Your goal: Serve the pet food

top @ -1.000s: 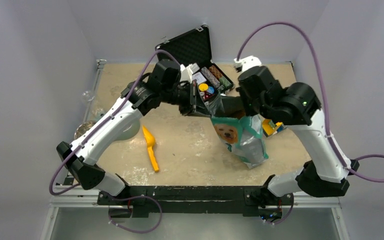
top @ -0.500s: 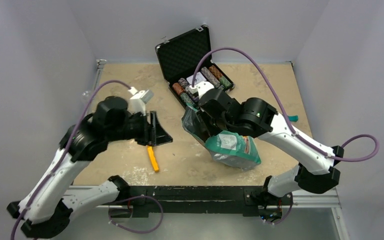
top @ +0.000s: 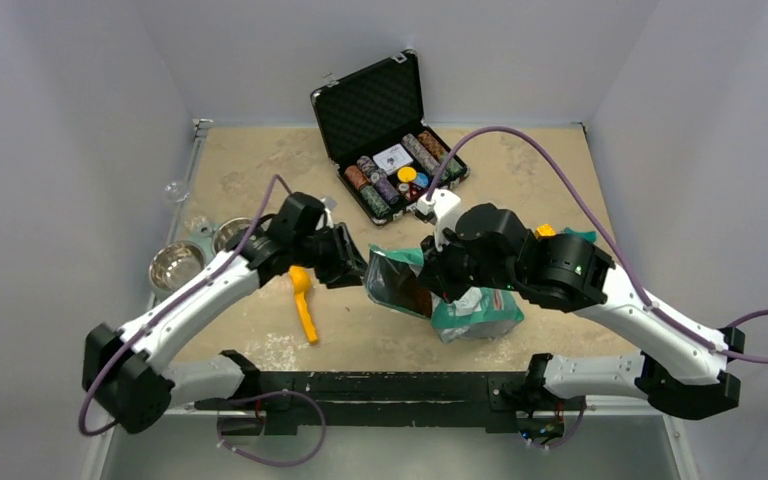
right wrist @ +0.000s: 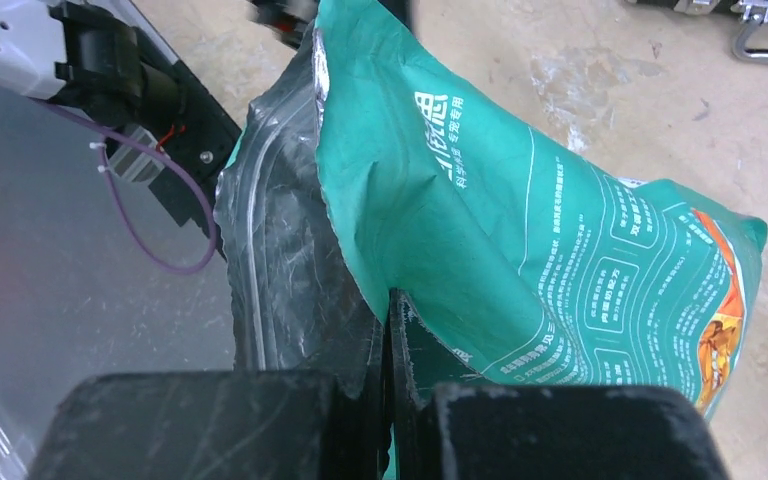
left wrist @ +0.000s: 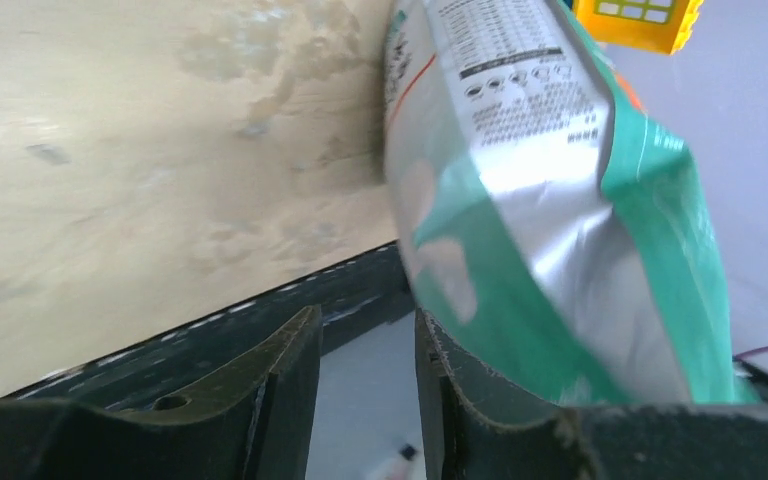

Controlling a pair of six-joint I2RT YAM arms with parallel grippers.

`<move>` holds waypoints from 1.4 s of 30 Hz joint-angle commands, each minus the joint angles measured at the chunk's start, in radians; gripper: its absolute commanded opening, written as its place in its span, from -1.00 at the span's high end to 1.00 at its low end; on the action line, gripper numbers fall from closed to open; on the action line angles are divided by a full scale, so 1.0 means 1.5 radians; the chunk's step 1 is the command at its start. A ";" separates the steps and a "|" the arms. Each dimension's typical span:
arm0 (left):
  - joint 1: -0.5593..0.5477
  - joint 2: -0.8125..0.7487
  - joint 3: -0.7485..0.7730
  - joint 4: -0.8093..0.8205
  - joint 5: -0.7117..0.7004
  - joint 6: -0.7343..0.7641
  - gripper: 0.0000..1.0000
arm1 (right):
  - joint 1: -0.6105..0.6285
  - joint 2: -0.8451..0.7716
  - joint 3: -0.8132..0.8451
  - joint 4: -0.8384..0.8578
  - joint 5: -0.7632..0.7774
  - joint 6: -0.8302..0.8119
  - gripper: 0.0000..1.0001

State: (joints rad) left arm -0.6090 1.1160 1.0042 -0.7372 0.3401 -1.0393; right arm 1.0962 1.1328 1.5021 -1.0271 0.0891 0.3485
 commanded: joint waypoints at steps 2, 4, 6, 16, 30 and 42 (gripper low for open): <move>-0.047 0.144 -0.056 0.360 0.178 -0.250 0.13 | 0.005 -0.011 -0.010 0.052 0.057 -0.016 1.00; -0.085 0.192 -0.068 0.412 0.182 -0.316 0.12 | 0.001 0.013 0.022 0.043 0.133 -0.007 1.00; -0.117 0.233 -0.068 0.434 0.188 -0.353 0.12 | -0.022 0.052 0.061 0.030 0.167 -0.002 1.00; -0.166 0.381 -0.017 0.616 0.138 -0.475 0.13 | -0.053 0.114 0.161 -0.191 0.262 0.063 1.00; -0.140 0.510 0.135 0.693 0.067 -0.438 0.20 | -0.111 0.088 0.168 -0.183 0.221 0.037 1.00; -0.032 -0.007 -0.001 -0.015 -0.018 0.046 -0.16 | -0.110 0.115 0.057 -0.016 0.046 0.099 1.00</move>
State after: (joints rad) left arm -0.6598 1.2900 0.9485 -0.3134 0.4213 -1.2549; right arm 0.9249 1.2644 1.6314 -1.1961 0.3294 0.4103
